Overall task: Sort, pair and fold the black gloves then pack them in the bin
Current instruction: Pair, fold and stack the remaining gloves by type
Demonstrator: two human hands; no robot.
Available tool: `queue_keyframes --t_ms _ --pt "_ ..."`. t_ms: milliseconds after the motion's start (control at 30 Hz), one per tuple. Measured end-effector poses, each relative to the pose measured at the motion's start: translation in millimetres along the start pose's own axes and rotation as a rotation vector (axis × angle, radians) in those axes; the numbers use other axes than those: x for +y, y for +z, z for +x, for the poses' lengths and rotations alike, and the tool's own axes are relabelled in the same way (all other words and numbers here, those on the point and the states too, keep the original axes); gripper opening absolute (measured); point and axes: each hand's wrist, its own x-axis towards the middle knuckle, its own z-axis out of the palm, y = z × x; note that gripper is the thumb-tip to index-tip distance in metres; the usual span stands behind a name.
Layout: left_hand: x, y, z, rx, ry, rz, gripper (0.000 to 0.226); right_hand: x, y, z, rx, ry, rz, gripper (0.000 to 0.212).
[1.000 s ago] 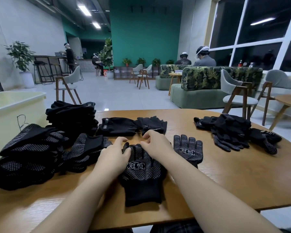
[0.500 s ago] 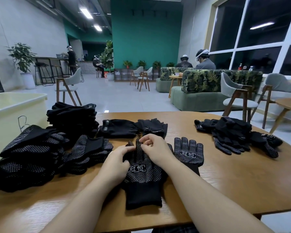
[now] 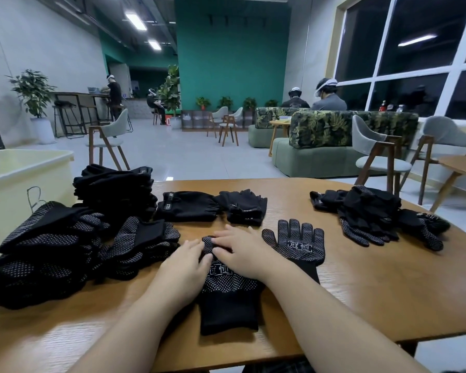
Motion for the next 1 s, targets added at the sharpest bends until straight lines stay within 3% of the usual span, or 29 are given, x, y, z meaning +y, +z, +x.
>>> queue_keyframes --t_ms 67,133,367,500,533,667,767,867,1000 --pt "0.8 0.6 -3.0 -0.145 -0.001 0.135 0.057 1.2 3.5 -1.2 -0.108 0.041 -0.093 0.05" --pt "1.3 0.7 -5.3 -0.191 0.017 0.195 0.059 1.6 3.6 -4.8 -0.123 0.047 -0.112 0.053" --pt "-1.6 -8.3 -17.6 -0.23 0.135 0.102 0.059 4.7 -15.2 -54.9 0.002 0.02 0.004 0.054" --pt "-4.7 -13.8 -42.2 -0.218 0.241 0.129 0.103 7.1 -11.4 -87.3 -0.002 0.108 -0.026 0.058" --pt "-5.4 -13.8 -47.7 -0.217 0.271 0.142 0.103 6.9 -9.2 -90.0 -0.013 0.115 -0.049 0.057" --pt "-7.1 -16.2 -58.5 -0.235 0.425 0.082 0.079 7.3 -0.1 -87.3 -0.004 0.116 -0.104 0.056" --pt "-7.4 -23.2 -62.5 -0.264 0.475 -0.091 0.063 9.0 4.2 -86.3 0.01 0.152 -0.116 0.057" --pt "-6.5 -26.9 -67.1 -0.273 0.465 -0.197 0.053 8.5 2.6 -88.2 0.143 0.181 -0.078 0.058" --pt "-4.7 -28.0 -69.6 -0.261 0.442 -0.234 0.044 6.9 -2.7 -90.7 0.341 0.189 -0.056 0.034"
